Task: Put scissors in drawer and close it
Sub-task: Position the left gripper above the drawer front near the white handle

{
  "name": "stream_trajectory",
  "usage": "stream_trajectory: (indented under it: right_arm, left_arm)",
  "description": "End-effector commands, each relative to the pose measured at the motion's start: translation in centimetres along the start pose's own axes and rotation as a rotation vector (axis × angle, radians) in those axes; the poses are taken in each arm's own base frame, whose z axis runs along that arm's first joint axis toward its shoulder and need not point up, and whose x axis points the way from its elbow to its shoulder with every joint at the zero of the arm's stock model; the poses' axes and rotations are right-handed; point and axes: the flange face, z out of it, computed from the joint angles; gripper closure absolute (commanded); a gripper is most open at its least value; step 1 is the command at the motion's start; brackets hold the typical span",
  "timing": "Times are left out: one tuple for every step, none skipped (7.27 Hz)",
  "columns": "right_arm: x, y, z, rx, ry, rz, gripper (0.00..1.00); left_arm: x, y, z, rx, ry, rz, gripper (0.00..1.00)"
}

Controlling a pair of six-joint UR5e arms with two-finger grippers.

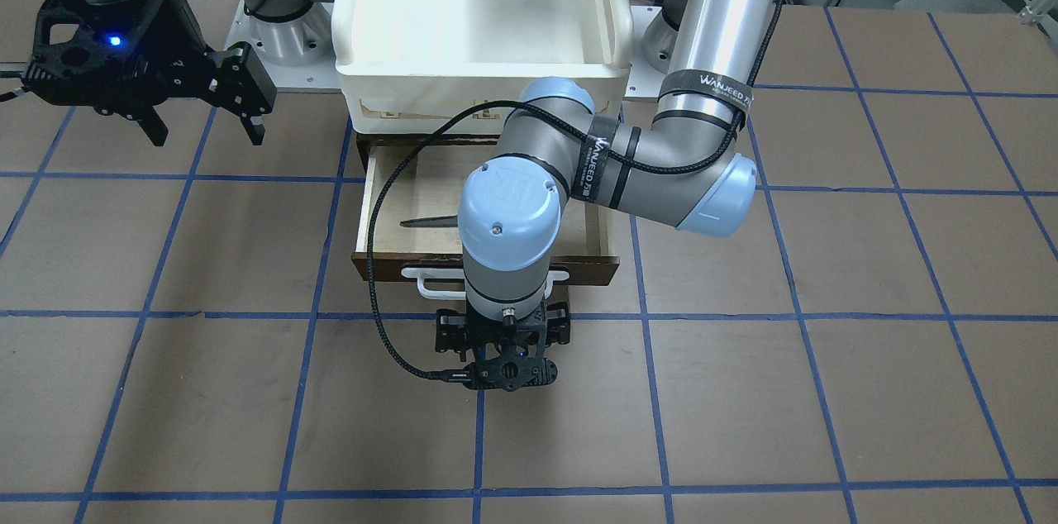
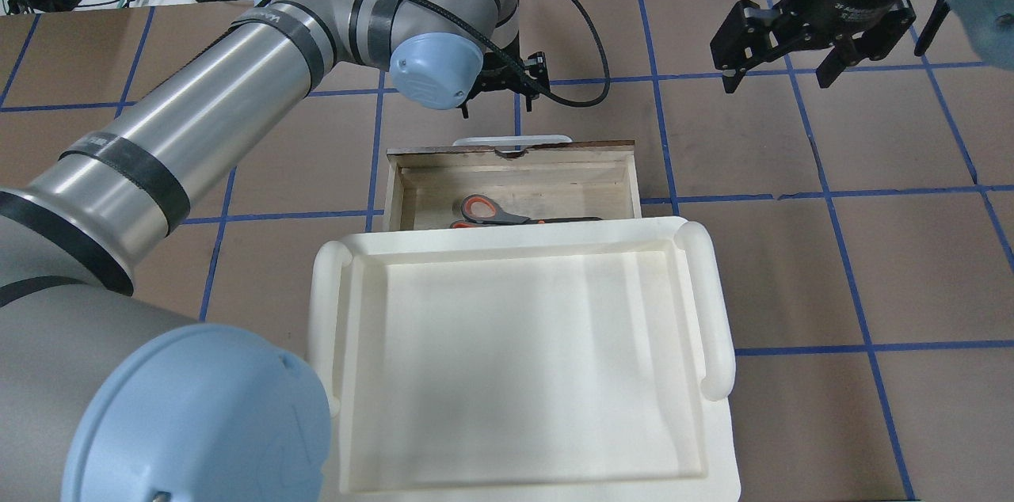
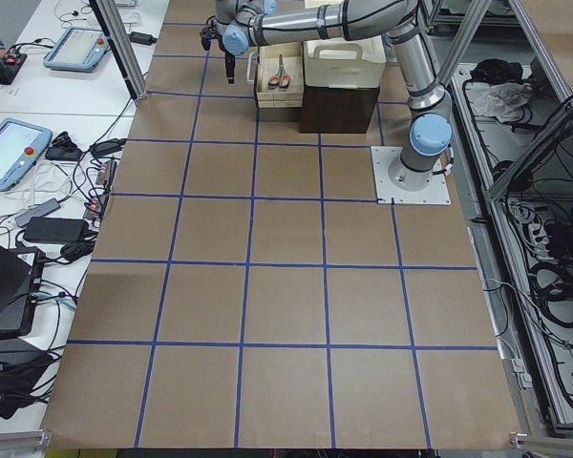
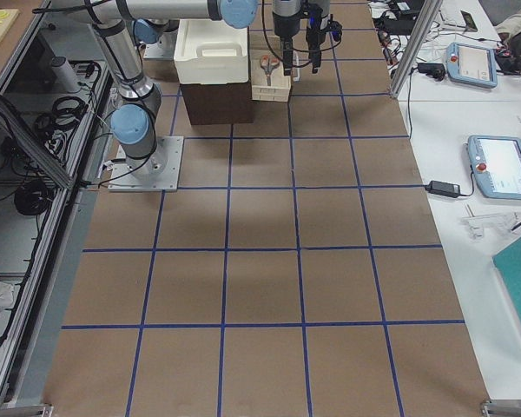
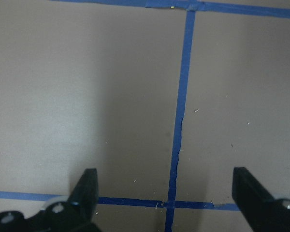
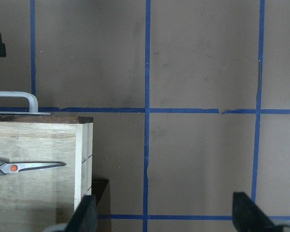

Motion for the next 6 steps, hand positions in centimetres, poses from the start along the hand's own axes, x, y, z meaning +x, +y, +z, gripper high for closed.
stream_trajectory:
  right_arm:
    - [0.1,-0.1,0.4,-0.008,0.004,-0.001,0.00]
    - [0.1,-0.1,0.4,-0.008,0.006,-0.001,0.00]
    - [0.1,-0.1,0.4,-0.008,0.007,-0.002,0.00]
    - [0.1,-0.1,0.4,-0.008,0.006,-0.001,0.00]
    - [0.1,-0.1,0.4,-0.008,0.007,-0.002,0.00]
    - [0.1,-0.1,0.4,-0.008,0.009,-0.002,0.00]
  left_arm:
    - [0.1,0.0,1.2,-0.042,-0.015,0.014,0.00]
    - [0.0,0.3,1.5,-0.070,-0.024,0.027,0.00]
    - [0.2,0.4,1.9,-0.089,-0.005,0.029,0.00]
    - [0.3,0.3,2.5,-0.098,-0.002,0.038,0.00]
    - [0.3,0.4,2.9,-0.113,-0.006,0.038,0.00]
    - [0.4,0.7,3.1,-0.144,0.006,0.037,0.00]
